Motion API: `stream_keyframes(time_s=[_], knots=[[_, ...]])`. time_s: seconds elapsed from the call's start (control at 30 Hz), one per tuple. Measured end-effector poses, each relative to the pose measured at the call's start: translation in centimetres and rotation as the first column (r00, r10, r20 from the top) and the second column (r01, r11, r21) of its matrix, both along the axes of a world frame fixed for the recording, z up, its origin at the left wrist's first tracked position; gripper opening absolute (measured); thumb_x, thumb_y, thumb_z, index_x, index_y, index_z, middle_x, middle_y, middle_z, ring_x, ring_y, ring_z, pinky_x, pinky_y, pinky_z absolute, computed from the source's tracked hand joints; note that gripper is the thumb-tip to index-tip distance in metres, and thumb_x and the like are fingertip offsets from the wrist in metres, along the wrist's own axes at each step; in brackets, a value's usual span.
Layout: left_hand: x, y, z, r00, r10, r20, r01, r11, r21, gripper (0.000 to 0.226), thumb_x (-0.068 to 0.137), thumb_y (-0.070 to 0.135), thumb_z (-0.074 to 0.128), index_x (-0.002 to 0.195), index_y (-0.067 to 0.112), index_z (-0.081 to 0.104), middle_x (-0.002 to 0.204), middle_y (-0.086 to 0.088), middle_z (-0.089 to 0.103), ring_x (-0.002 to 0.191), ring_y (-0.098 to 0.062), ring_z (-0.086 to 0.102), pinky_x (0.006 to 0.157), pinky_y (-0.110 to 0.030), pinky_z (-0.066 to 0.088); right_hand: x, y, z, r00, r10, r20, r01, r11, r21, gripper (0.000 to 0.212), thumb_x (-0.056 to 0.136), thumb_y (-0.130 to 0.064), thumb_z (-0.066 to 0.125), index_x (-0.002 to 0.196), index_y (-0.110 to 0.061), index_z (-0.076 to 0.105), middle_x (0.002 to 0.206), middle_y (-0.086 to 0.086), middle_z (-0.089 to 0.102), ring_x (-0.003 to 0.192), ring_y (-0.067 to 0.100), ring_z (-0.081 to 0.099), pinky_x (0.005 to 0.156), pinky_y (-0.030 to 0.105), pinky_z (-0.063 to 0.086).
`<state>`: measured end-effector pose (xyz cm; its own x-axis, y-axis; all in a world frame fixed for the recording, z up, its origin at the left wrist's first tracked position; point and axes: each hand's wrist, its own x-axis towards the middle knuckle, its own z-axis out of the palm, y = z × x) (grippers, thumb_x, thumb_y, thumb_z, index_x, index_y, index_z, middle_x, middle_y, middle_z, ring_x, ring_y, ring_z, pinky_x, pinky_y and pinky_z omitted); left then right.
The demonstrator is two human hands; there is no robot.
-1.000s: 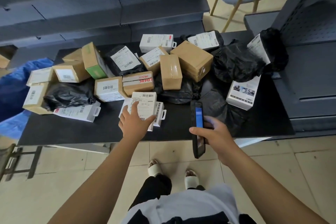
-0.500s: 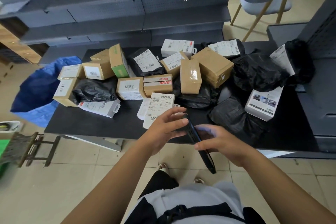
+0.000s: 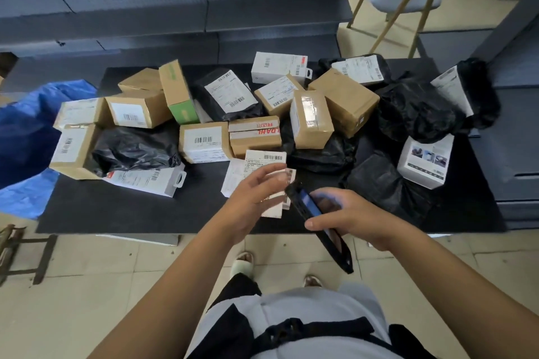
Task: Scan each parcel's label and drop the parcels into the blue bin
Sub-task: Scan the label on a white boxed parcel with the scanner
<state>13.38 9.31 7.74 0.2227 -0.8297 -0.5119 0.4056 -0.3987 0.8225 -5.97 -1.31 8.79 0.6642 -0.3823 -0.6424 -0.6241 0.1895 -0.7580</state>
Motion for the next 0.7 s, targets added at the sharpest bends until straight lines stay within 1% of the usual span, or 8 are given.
stream_keyframes(time_s=[0.1, 0.17, 0.2, 0.3, 0.4, 0.53, 0.63, 0.7], knots=[[3.9, 0.5, -2.2, 0.96, 0.145, 0.239, -0.185, 0.97, 0.158, 0.031, 0.087, 0.032, 0.076, 0.117, 0.027, 0.067, 0.126, 0.004, 0.065, 0.118, -0.016, 0.062, 0.099, -0.038, 0.05, 2.2, -1.0, 1.2, 0.986, 0.01, -0.168, -0.023, 0.997, -0.075, 0.05, 0.08, -0.024, 0.087, 0.121, -0.018, 0.059, 0.112, 0.016, 0.067, 0.068, 0.028, 0.072, 0.061, 0.037, 0.059], [6.0, 1.4, -3.9, 0.911, 0.093, 0.401, -0.214, 0.939, 0.269, 0.033, 0.089, 0.027, 0.074, 0.12, 0.029, 0.062, 0.133, 0.001, 0.056, 0.117, -0.017, 0.057, 0.093, -0.037, 0.048, 3.5, -1.8, 1.9, 0.962, 0.007, -0.274, -0.041, 0.992, -0.118, 0.058, 0.076, -0.025, 0.091, 0.121, -0.014, 0.056, 0.114, 0.021, 0.063, 0.054, 0.023, 0.066, 0.055, 0.036, 0.057], [6.8, 2.0, -4.9, 0.906, 0.043, 0.42, -0.181, 0.938, 0.295, 0.038, 0.089, 0.027, 0.074, 0.124, 0.03, 0.058, 0.135, 0.0, 0.052, 0.115, -0.017, 0.057, 0.09, -0.035, 0.046, 4.3, -2.0, 2.3, 0.943, 0.008, -0.333, -0.058, 0.988, -0.14, 0.061, 0.074, -0.027, 0.092, 0.12, -0.013, 0.054, 0.113, 0.021, 0.062, 0.053, 0.022, 0.065, 0.057, 0.038, 0.058], [7.8, 3.3, -7.3, 0.937, -0.052, 0.346, -0.067, 0.944, 0.323, 0.053, 0.087, 0.027, 0.076, 0.131, 0.038, 0.049, 0.138, -0.003, 0.05, 0.105, -0.015, 0.061, 0.089, -0.035, 0.05, 6.2, -2.8, 3.2, 0.87, 0.039, -0.491, -0.165, 0.963, -0.215, 0.063, 0.072, -0.034, 0.092, 0.115, -0.008, 0.054, 0.088, 0.012, 0.061, 0.052, 0.022, 0.06, 0.059, 0.037, 0.051], [8.0, 3.5, -8.9, 0.958, -0.08, 0.276, -0.02, 0.939, 0.342, 0.064, 0.085, 0.024, 0.079, 0.135, 0.044, 0.042, 0.138, -0.005, 0.051, 0.112, -0.019, 0.06, 0.095, -0.038, 0.053, 8.4, -3.3, 3.6, 0.805, 0.026, -0.593, -0.216, 0.944, -0.251, 0.052, 0.073, -0.036, 0.091, 0.093, -0.009, 0.051, 0.07, 0.004, 0.048, 0.049, 0.02, 0.052, 0.052, 0.031, 0.041], [7.5, 3.4, -9.6, 0.977, -0.096, 0.19, 0.03, 0.945, 0.325, 0.069, 0.093, 0.006, 0.067, 0.146, 0.035, 0.034, 0.131, -0.002, 0.057, 0.099, -0.007, 0.059, 0.067, -0.017, 0.046, 10.4, -2.5, 3.2, 0.716, 0.054, -0.696, -0.27, 0.941, -0.206, 0.055, 0.07, -0.041, 0.09, 0.078, -0.014, 0.043, 0.062, 0.002, 0.048, 0.043, 0.02, 0.056, 0.05, 0.027, 0.037], [7.5, 3.5, -10.0, 0.984, -0.083, 0.155, 0.028, 0.946, 0.323, 0.062, 0.095, -0.001, 0.06, 0.145, 0.03, 0.039, 0.126, -0.002, 0.062, 0.098, -0.003, 0.059, 0.057, -0.011, 0.046, 11.1, -0.5, 2.4, 0.64, 0.098, -0.762, -0.33, 0.931, -0.158, 0.055, 0.064, -0.052, 0.088, 0.079, -0.015, 0.05, 0.065, 0.001, 0.053, 0.052, 0.022, 0.054, 0.056, 0.028, 0.039], [7.9, 3.5, -10.0, 0.987, -0.082, 0.141, 0.031, 0.944, 0.33, 0.06, 0.095, -0.001, 0.06, 0.143, 0.029, 0.041, 0.127, -0.001, 0.062, 0.099, -0.001, 0.059, 0.057, -0.011, 0.047, 11.4, 1.0, 2.3, 0.625, 0.114, -0.772, -0.328, 0.936, -0.127, 0.054, 0.064, -0.053, 0.087, 0.078, -0.016, 0.051, 0.062, 0.0, 0.053, 0.05, 0.02, 0.053, 0.054, 0.027, 0.038]])
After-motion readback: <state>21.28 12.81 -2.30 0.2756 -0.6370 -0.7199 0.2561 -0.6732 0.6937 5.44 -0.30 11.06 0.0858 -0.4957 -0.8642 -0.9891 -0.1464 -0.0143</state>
